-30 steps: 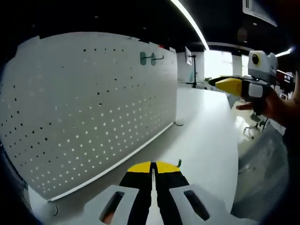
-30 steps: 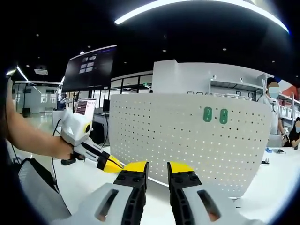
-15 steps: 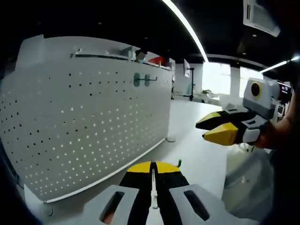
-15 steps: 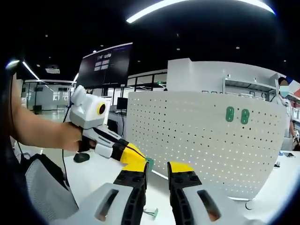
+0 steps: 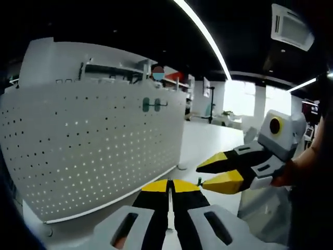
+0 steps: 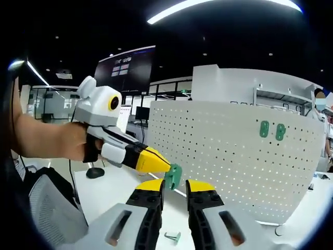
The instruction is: Insert the hook assembly into the mounting plate slot until the hook locks in place.
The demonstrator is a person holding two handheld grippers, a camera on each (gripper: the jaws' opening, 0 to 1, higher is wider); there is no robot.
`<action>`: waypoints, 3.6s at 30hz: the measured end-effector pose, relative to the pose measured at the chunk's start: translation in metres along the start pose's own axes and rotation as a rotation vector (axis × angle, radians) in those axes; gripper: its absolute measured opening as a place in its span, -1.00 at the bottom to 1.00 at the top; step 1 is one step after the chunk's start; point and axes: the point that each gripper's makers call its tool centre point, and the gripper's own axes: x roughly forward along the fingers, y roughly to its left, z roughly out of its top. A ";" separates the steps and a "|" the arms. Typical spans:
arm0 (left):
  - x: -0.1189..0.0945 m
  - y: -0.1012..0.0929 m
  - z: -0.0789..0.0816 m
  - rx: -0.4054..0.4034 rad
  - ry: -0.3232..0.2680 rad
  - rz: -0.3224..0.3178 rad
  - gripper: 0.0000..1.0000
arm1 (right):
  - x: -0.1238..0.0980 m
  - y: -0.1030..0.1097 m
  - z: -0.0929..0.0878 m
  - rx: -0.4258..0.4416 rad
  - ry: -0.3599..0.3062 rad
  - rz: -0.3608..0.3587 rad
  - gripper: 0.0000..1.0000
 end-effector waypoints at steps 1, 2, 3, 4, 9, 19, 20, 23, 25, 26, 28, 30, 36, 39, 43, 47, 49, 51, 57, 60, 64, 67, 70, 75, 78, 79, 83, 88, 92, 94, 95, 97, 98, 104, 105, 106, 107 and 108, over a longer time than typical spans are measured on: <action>0.000 -0.002 0.001 0.000 -0.003 -0.004 -0.98 | 0.000 0.000 0.000 0.000 -0.001 0.001 -0.69; 0.000 -0.004 0.003 0.001 -0.008 -0.008 -0.98 | 0.000 0.001 0.000 -0.001 -0.002 0.001 -0.69; 0.000 -0.006 0.005 0.002 -0.012 -0.013 -0.98 | 0.000 0.001 0.000 -0.001 -0.001 0.001 -0.70; 0.000 -0.008 0.006 0.003 -0.013 -0.017 -0.98 | 0.000 0.001 0.000 -0.001 -0.001 0.001 -0.70; 0.003 -0.016 0.011 0.007 -0.019 -0.037 -0.98 | -0.002 0.000 0.002 -0.003 -0.006 -0.003 -0.70; 0.007 -0.024 0.012 0.008 -0.016 -0.059 -0.98 | -0.004 -0.004 0.006 -0.012 -0.020 -0.013 -0.75; 0.007 -0.024 0.012 0.007 -0.016 -0.062 -0.98 | -0.004 -0.004 0.006 -0.016 -0.019 -0.014 -0.76; 0.007 -0.025 0.012 0.004 -0.017 -0.064 -0.98 | -0.003 -0.003 0.004 -0.018 -0.013 -0.011 -0.82; 0.007 -0.025 0.012 0.003 -0.015 -0.065 -0.98 | -0.003 -0.002 0.004 -0.019 -0.015 -0.011 -0.84; 0.007 -0.026 0.012 0.003 -0.016 -0.066 -0.98 | -0.003 -0.003 0.004 -0.019 -0.014 -0.011 -0.84; 0.007 -0.027 0.012 0.001 -0.017 -0.071 -0.98 | -0.003 -0.003 0.004 -0.021 -0.015 -0.012 -0.86; 0.007 -0.028 0.012 0.004 -0.016 -0.072 -0.98 | -0.003 -0.004 0.003 -0.024 -0.011 -0.014 -0.88; 0.008 -0.029 0.012 0.003 -0.015 -0.079 -0.98 | -0.003 -0.005 0.001 -0.042 -0.002 -0.024 -0.92; 0.008 -0.030 0.012 0.002 -0.014 -0.079 -0.98 | -0.003 -0.006 0.001 -0.045 0.001 -0.028 -0.92; 0.008 -0.030 0.011 -0.001 -0.012 -0.084 -0.98 | -0.003 -0.006 0.001 -0.041 -0.001 -0.030 -0.93; 0.008 -0.031 0.011 0.000 -0.009 -0.086 -0.98 | -0.003 -0.007 0.001 -0.038 -0.001 -0.033 -0.94; 0.008 -0.031 0.011 -0.001 -0.008 -0.087 -0.98 | -0.004 -0.007 0.001 -0.034 -0.002 -0.033 -0.94; 0.008 -0.032 0.011 -0.003 -0.009 -0.088 -0.98 | -0.004 -0.007 0.001 -0.033 -0.002 -0.034 -0.94; 0.009 -0.033 0.012 0.005 -0.010 -0.085 -0.97 | -0.004 -0.009 0.002 -0.008 -0.007 -0.036 -0.95; 0.009 -0.033 0.013 0.014 -0.014 -0.082 -0.97 | -0.005 -0.010 0.002 0.004 -0.009 -0.038 -0.95; 0.009 -0.034 0.014 0.012 -0.025 -0.083 -0.96 | -0.005 -0.011 0.003 0.010 -0.011 -0.042 -0.95; 0.008 -0.035 0.016 0.015 -0.037 -0.085 -0.93 | -0.006 -0.013 0.002 0.015 -0.009 -0.046 -0.95; 0.006 -0.033 0.017 0.013 -0.043 -0.078 -0.86 | -0.007 -0.015 0.002 0.017 -0.009 -0.050 -0.95; 0.000 -0.029 0.018 -0.005 -0.072 -0.061 -0.67 | -0.008 -0.017 0.003 0.020 -0.010 -0.055 -0.95; -0.004 -0.027 0.017 -0.014 -0.089 -0.048 -0.55 | -0.009 -0.018 0.004 0.020 -0.012 -0.060 -0.95; -0.005 -0.027 0.017 -0.015 -0.092 -0.045 -0.53 | -0.010 -0.019 0.004 0.020 -0.013 -0.062 -0.95; -0.011 -0.025 0.017 -0.018 -0.107 -0.028 -0.49 | -0.011 -0.021 0.005 0.024 -0.016 -0.069 -0.95; -0.016 -0.020 0.012 -0.009 -0.106 0.007 -0.36 | -0.012 -0.024 0.007 0.027 -0.018 -0.077 -0.95; -0.021 -0.015 0.006 -0.016 -0.097 0.036 -0.20 | -0.014 -0.028 0.007 0.028 -0.020 -0.087 -0.95; -0.023 -0.012 0.004 -0.017 -0.096 0.053 -0.14 | -0.014 -0.031 0.008 0.028 -0.020 -0.092 -0.95; -0.024 -0.011 0.003 -0.017 -0.096 0.055 -0.13 | -0.014 -0.032 0.008 0.028 -0.021 -0.095 -0.95; -0.027 -0.007 0.002 -0.017 -0.101 0.073 -0.10 | -0.014 -0.036 0.009 0.029 -0.020 -0.103 -0.95; -0.029 -0.006 0.001 -0.017 -0.102 0.078 -0.09 | -0.014 -0.038 0.009 0.029 -0.021 -0.107 -0.95; -0.036 0.003 -0.005 -0.015 -0.096 0.110 -0.07 | -0.015 -0.060 0.014 0.024 -0.031 -0.152 -0.95; -0.037 0.004 -0.006 -0.018 -0.096 0.114 -0.07 | -0.015 -0.065 0.014 0.022 -0.031 -0.160 -0.95; -0.039 0.005 -0.007 -0.019 -0.093 0.119 -0.07 | -0.015 -0.072 0.016 0.019 -0.035 -0.175 -0.95; -0.040 0.006 -0.008 -0.020 -0.092 0.121 -0.08 | -0.016 -0.079 0.019 0.018 -0.041 -0.190 -0.95; -0.041 0.007 -0.009 -0.023 -0.091 0.125 -0.08 | -0.016 -0.084 0.022 0.015 -0.046 -0.201 -0.95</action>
